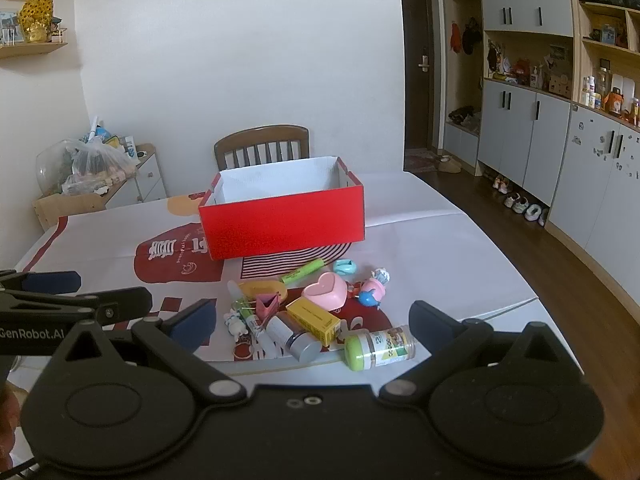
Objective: Organize rigid objects
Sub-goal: 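Move both tools toward the cluster of items beside the red box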
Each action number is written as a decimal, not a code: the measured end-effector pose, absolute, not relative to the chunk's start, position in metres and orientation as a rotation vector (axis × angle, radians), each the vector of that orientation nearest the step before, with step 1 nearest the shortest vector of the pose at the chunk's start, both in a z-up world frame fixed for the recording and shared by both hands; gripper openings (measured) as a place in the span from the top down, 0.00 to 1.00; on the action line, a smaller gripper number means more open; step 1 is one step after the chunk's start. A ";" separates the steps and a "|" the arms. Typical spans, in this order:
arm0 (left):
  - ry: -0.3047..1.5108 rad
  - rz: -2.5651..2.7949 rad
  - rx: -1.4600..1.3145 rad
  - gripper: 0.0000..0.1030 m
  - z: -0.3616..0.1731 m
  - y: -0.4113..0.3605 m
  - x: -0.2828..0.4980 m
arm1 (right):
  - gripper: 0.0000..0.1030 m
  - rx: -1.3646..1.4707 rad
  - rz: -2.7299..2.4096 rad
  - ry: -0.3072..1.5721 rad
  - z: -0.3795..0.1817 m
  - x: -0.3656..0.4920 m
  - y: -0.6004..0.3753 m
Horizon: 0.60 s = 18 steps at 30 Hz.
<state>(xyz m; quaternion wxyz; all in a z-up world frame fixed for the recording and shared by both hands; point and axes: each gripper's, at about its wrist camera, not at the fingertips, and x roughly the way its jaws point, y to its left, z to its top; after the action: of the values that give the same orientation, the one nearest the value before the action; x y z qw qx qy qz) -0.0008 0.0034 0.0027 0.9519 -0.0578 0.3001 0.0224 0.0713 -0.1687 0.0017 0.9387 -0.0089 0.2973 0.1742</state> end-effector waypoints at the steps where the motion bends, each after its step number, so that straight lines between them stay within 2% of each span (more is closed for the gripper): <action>1: 0.609 0.046 -0.117 0.00 0.003 0.003 -0.001 | 0.00 -0.018 0.355 0.606 0.002 0.071 -0.169; 18: 0.548 0.036 -0.106 0.00 0.009 -0.002 0.001 | 0.00 -0.007 0.348 0.551 0.009 0.066 -0.176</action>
<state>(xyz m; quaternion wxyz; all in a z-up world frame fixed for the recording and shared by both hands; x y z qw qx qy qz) 0.0010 -0.0017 0.0087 0.9612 -0.0521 0.2702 0.0178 0.0661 -0.1763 0.0087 0.9474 -0.0033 0.2704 0.1711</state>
